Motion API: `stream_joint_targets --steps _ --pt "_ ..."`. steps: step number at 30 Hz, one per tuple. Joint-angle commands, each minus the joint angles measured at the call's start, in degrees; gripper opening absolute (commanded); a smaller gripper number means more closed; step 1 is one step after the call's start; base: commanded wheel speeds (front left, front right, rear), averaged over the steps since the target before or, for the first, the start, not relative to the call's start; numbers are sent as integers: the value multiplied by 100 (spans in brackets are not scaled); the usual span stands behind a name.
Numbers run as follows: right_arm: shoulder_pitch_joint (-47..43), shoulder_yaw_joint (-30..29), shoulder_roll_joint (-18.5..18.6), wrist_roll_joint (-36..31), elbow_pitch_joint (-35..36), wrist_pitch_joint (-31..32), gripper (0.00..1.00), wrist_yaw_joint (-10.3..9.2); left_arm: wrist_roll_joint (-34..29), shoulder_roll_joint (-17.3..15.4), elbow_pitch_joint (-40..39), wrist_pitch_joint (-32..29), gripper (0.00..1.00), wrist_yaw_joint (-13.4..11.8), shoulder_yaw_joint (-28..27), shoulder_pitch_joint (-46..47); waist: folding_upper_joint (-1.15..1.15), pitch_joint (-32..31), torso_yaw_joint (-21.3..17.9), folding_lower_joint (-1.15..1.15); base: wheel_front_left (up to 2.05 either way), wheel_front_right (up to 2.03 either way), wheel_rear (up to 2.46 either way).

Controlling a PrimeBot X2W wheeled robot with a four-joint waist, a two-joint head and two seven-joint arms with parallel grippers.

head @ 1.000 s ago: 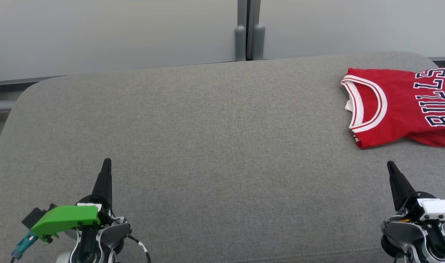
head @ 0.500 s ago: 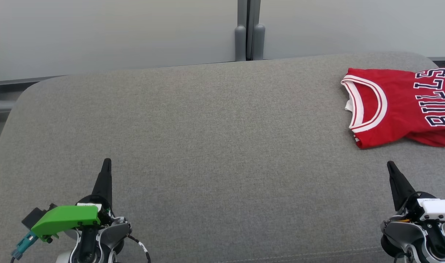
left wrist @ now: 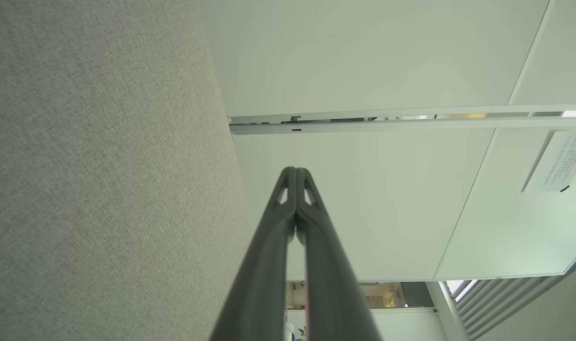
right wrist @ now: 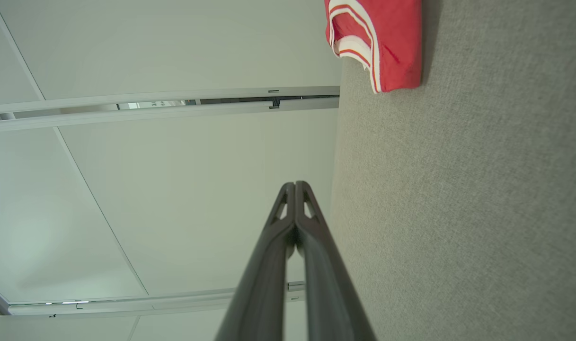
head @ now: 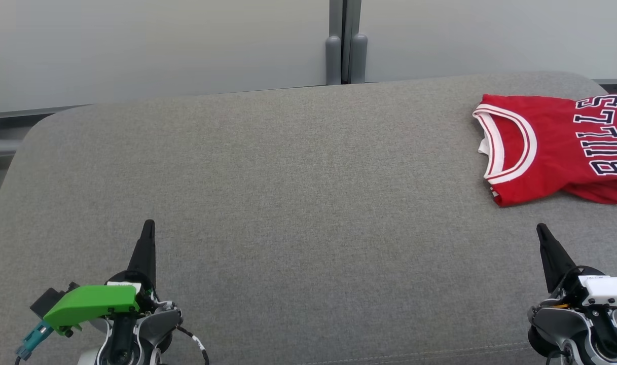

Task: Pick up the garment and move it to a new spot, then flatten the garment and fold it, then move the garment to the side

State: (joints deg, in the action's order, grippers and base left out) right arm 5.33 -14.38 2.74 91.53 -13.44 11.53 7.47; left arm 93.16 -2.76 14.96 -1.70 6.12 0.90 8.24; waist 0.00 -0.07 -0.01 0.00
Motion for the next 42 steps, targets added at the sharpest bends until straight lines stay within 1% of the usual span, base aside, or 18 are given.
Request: stream_joint_targets --steps 1,42 --pt "56 -18 26 19 -10 25 0 4 22 -1 -17 0 0 40 -16 79 0 0 0 0 0 0 0" --pt "57 -18 26 19 -10 25 0 4 21 0 -17 0 0 40 -17 79 0 0 0 0 0 0 0"
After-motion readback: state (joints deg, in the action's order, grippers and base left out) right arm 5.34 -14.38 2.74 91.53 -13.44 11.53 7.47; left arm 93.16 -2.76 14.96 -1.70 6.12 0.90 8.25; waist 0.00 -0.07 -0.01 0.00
